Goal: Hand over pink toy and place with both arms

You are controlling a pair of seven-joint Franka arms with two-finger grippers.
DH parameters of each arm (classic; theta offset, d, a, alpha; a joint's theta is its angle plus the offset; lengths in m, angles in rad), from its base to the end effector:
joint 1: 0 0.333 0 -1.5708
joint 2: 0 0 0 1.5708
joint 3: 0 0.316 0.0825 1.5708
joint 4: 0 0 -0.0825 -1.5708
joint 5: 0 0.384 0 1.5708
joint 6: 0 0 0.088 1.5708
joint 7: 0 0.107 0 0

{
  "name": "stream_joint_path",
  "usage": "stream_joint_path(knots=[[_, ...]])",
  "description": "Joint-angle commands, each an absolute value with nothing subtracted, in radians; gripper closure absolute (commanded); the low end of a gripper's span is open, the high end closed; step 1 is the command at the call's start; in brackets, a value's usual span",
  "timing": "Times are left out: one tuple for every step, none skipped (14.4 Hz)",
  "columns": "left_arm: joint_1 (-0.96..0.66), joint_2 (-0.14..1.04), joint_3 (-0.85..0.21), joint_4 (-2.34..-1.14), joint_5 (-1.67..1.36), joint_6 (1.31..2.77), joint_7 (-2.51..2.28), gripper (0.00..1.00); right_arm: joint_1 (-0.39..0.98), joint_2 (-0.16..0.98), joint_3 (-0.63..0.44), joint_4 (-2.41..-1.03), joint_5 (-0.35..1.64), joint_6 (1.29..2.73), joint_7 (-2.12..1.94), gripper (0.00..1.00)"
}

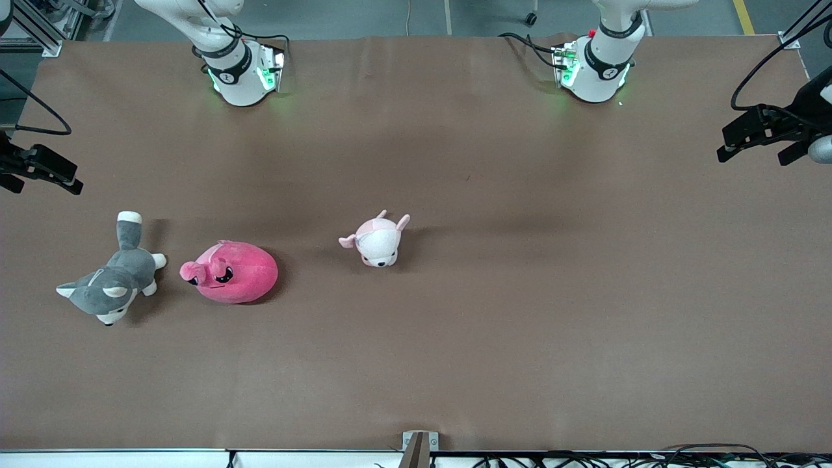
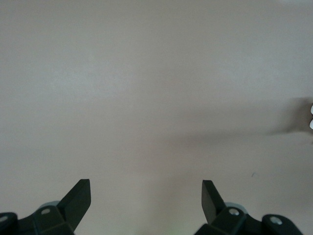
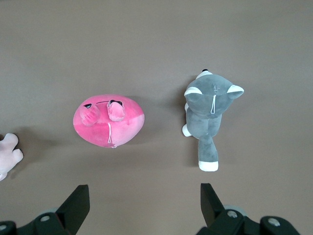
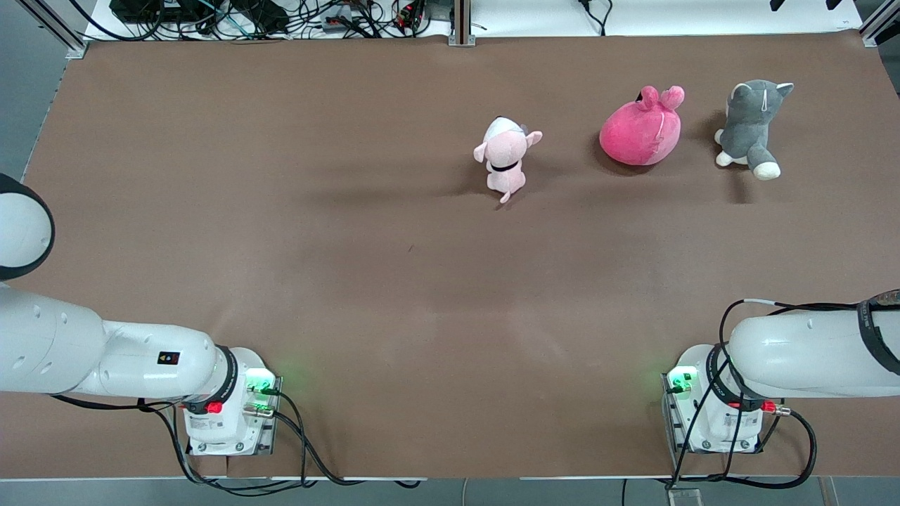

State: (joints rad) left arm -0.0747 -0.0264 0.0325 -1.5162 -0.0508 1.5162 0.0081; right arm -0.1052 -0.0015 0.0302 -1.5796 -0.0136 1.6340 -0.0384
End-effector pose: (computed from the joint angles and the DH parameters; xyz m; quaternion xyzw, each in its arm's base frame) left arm 0.5403 -0.0282 0.6599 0.9992 -0.0269 0.0127 0.0260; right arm 0.5588 -0.0434 0.6269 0.9994 -0.0181 0.0275 0.0084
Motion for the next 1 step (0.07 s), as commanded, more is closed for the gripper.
stream_joint_path(knots=[[-0.078, -0.035, 0.035, -1.516, -0.038, 1.517, 0.009, 0.0, -0.124, -0.035, 0.041, -1.617, -0.015, 1.647, -0.054, 0.0]])
